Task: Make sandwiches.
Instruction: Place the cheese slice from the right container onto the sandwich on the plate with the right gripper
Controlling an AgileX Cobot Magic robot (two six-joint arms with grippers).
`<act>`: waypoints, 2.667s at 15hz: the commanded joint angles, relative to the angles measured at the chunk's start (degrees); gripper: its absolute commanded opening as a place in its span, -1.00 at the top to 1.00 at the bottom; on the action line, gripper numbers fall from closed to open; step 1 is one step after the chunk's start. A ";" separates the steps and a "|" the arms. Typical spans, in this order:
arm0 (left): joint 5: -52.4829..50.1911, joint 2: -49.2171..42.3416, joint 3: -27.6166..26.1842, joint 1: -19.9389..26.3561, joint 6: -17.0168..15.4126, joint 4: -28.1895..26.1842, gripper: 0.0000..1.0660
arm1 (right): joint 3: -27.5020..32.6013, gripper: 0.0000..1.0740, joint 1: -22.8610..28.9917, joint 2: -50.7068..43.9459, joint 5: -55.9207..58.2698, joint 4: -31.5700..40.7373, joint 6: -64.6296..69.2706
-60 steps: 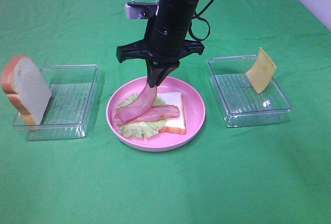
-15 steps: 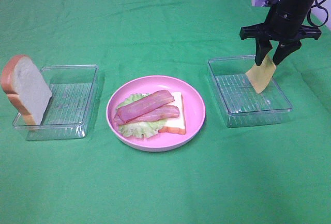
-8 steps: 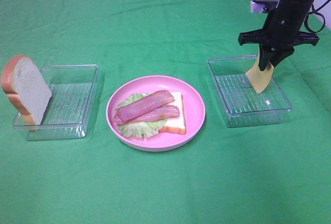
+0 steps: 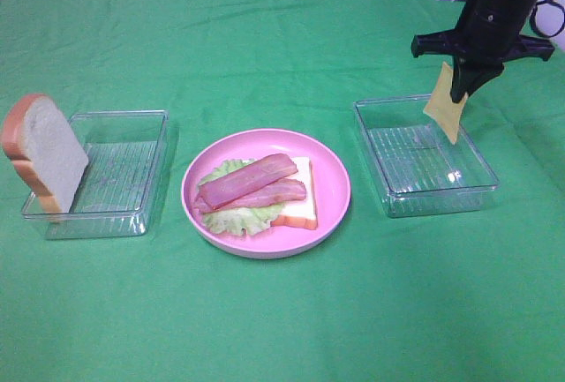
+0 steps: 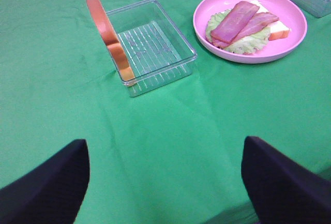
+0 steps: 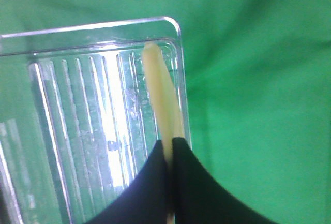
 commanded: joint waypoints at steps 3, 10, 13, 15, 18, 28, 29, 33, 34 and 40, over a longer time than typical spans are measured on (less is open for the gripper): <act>-0.74 -0.40 0.06 -0.17 -0.17 0.00 -0.44 | 0.46 1.00 0.06 -5.90 5.16 11.86 -5.50; -0.74 -0.40 0.06 -0.17 -0.17 0.00 -0.44 | 3.04 1.00 12.03 -10.54 5.56 28.82 -12.72; -0.74 -0.40 0.06 -0.17 -0.17 0.00 -0.44 | 13.29 1.00 18.11 -10.54 -2.46 42.69 -20.40; -0.74 -0.40 0.06 -0.17 -0.17 0.00 -0.44 | 19.37 1.00 20.23 -10.54 -8.02 51.05 -25.67; -0.74 -0.40 0.06 -0.17 -0.17 0.00 -0.44 | 26.41 1.00 20.51 -9.85 -13.35 59.47 -31.57; -0.74 -0.40 0.06 -0.17 -0.17 0.00 -0.44 | 28.59 1.00 20.51 -3.78 -19.19 66.41 -36.61; -0.74 -0.40 0.06 -0.17 -0.17 0.00 -0.44 | 28.59 1.00 20.51 -3.78 -19.37 65.55 -35.98; -0.74 -0.40 0.06 -0.17 -0.17 0.00 -0.44 | 28.59 1.00 20.51 -3.78 -22.69 54.49 -26.36; -0.74 -0.40 0.06 -0.17 -0.17 0.00 -0.44 | 28.59 1.00 20.51 -3.78 -22.92 54.03 -26.07; -0.74 -0.40 0.06 -0.17 -0.17 0.00 -0.44 | 28.59 0.23 20.51 -3.95 -24.35 51.45 -24.01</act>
